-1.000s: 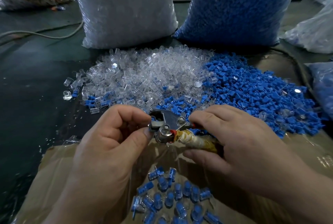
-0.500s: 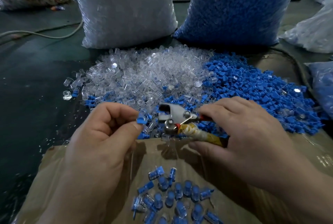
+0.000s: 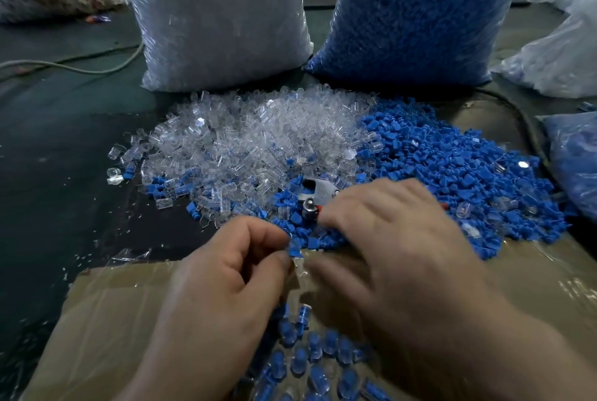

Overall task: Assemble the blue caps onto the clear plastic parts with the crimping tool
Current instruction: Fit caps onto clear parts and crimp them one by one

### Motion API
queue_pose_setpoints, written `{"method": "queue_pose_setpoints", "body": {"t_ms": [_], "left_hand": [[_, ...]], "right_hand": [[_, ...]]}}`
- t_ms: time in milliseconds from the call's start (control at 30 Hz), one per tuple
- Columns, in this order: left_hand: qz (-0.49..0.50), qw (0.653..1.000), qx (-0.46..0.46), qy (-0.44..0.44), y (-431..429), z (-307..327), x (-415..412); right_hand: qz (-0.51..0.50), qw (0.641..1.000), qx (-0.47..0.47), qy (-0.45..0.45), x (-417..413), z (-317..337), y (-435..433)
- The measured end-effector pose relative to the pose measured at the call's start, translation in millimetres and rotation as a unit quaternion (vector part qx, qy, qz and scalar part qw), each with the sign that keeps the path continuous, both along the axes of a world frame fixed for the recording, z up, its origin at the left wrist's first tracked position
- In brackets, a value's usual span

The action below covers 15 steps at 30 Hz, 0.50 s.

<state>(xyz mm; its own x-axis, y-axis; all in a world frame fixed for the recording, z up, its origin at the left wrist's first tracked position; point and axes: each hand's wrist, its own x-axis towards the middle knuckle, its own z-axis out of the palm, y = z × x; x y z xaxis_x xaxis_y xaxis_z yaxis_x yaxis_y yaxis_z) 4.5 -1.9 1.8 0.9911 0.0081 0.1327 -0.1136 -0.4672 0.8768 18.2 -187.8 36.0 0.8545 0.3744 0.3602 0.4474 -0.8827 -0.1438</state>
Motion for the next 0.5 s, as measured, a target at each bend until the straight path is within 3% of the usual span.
{"method": "queue_pose_setpoints", "body": {"t_ms": [67,167,367,500], "left_hand": [[-0.007,0.999,0.031,-0.041,-0.9,1.0,-2.1],[-0.024,0.997,0.033,-0.063,-1.5,7.2,-5.1],[-0.012,0.998,-0.005,-0.057,3.4,13.2,-2.7],[-0.081,0.996,-0.022,-0.01,10.6,9.5,1.1]], "right_hand": [[0.061,0.998,0.014,-0.009,-4.5,-3.2,7.6],[0.072,0.997,0.017,-0.004,-4.5,-5.0,6.8],[0.085,0.996,0.039,-0.01,-8.2,-4.5,8.4],[0.093,0.992,0.084,0.018,-11.5,1.0,15.8]]}}
